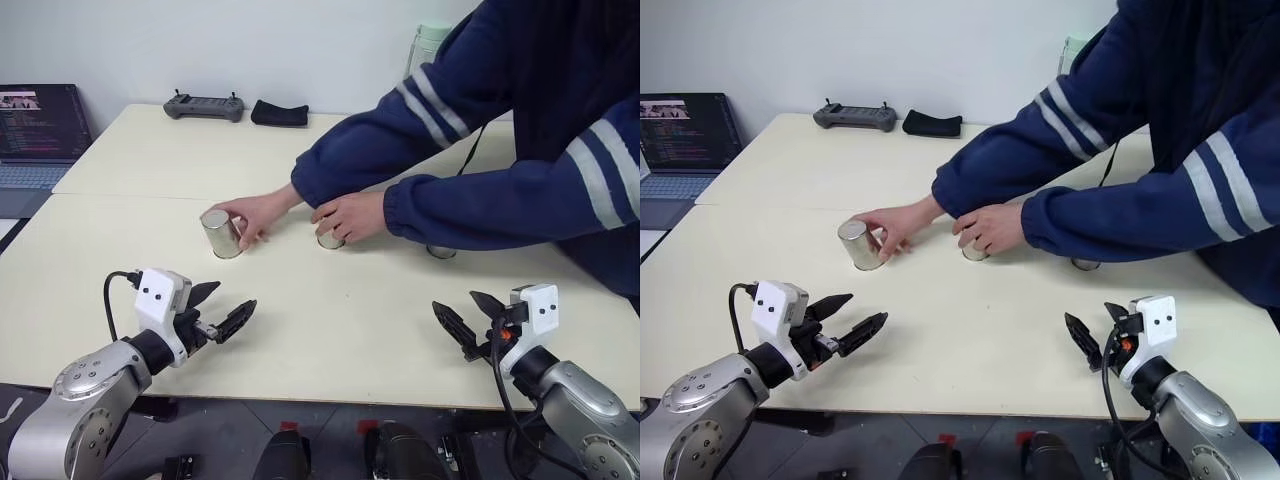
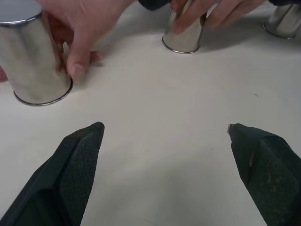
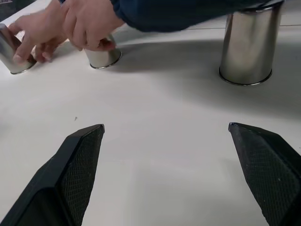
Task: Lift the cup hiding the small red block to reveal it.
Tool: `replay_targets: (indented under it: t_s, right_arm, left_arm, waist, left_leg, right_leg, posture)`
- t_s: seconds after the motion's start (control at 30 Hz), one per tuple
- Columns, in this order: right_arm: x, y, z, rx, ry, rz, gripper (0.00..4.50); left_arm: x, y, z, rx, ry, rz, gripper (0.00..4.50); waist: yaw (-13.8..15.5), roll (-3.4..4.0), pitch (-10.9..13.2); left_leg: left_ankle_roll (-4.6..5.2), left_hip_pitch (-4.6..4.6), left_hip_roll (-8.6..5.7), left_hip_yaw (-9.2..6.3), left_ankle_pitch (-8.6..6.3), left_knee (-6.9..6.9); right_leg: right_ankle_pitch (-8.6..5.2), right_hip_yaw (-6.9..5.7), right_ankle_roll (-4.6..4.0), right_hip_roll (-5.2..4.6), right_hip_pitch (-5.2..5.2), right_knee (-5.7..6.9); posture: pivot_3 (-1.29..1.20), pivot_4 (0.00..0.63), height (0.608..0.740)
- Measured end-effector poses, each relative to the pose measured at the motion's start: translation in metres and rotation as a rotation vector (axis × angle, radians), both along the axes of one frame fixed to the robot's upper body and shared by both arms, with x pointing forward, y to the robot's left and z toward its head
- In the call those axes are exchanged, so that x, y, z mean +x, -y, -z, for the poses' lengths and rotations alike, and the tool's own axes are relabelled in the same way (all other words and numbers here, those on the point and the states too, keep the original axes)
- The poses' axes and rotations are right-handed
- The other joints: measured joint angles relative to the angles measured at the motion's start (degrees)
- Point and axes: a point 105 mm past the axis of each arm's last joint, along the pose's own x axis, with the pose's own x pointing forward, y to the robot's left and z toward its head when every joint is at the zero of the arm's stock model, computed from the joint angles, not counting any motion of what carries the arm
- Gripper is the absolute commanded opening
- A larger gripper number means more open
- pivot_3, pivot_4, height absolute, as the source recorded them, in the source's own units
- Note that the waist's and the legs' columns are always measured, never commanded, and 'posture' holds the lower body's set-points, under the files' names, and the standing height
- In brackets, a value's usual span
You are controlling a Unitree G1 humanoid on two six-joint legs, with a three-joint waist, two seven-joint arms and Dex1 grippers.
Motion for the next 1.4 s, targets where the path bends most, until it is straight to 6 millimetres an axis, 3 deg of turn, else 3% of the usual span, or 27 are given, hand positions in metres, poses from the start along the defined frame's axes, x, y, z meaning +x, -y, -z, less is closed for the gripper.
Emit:
replay_targets:
  t_s: [0.6,0.77,0.9,1.0,1.3,1.4]
  right_arm:
    - [0.0,-0.002,-0.002,0.004,0.007,-0.023,4.5]
    - [0.001,-0.002,-0.003,0.004,0.014,-0.026,4.5]
    - [0.003,-0.002,-0.004,0.007,0.023,-0.026,4.5]
    - [0.005,-0.001,-0.004,0.007,0.024,-0.024,4.5]
    - [0.005,-0.009,-0.008,0.031,0.036,-0.082,4.5]
    - [0.002,-0.026,-0.025,0.106,0.08,-0.194,4.5]
  left_arm:
    - [0.003,-0.009,0.0,0.034,0.018,-0.065,4.48]
    - [0.006,-0.02,-0.006,0.071,0.064,-0.125,4.48]
    - [0.028,-0.045,-0.021,0.105,0.168,-0.289,4.48]
    - [0.039,-0.05,-0.024,0.081,0.204,-0.361,4.48]
    - [0.087,-0.039,-0.011,0.019,0.23,-0.47,4.48]
    - [0.1,-0.037,-0.012,0.005,0.246,-0.474,4.48]
  waist:
    - [0.0,0.0,0.0]
    - [0.01,0.0,0.0]
    - [0.12,-0.02,-0.01]
    - [0.08,-0.02,-0.01]
    - [0.11,-0.07,-0.02]
    - [-0.07,-0.08,-0.01]
  left_leg:
    - [0.0,0.0,0.0,0.0,0.0,0.0]
    - [0.0,0.0,0.0,0.0,0.0,0.0]
    - [0.0,0.02,-0.02,-0.02,0.01,0.03]
    - [0.0,0.0,-0.04,0.01,0.0,0.02]
    - [0.0,-0.04,-0.08,0.0,0.0,0.02]
    - [0.0,-0.01,-0.06,0.0,0.0,0.04]
  right_leg:
    - [0.0,0.0,0.0,0.0,0.0,0.0]
    - [0.0,0.0,0.0,0.0,0.0,0.0]
    - [0.02,-0.02,0.02,0.0,0.03,0.04]
    - [0.04,0.01,0.05,-0.02,0.03,0.0]
    - [0.05,-0.02,0.05,-0.05,0.02,0.01]
    - [0.05,-0.02,0.05,-0.04,0.03,0.06]
  posture:
    - [0.0,0.15,0.74]
    - [0.0,0.15,0.74]
    - [0.0,0.15,0.74]
    - [0.0,0.15,0.74]
    - [0.0,0.15,0.74]
    - [0.0,0.15,0.74]
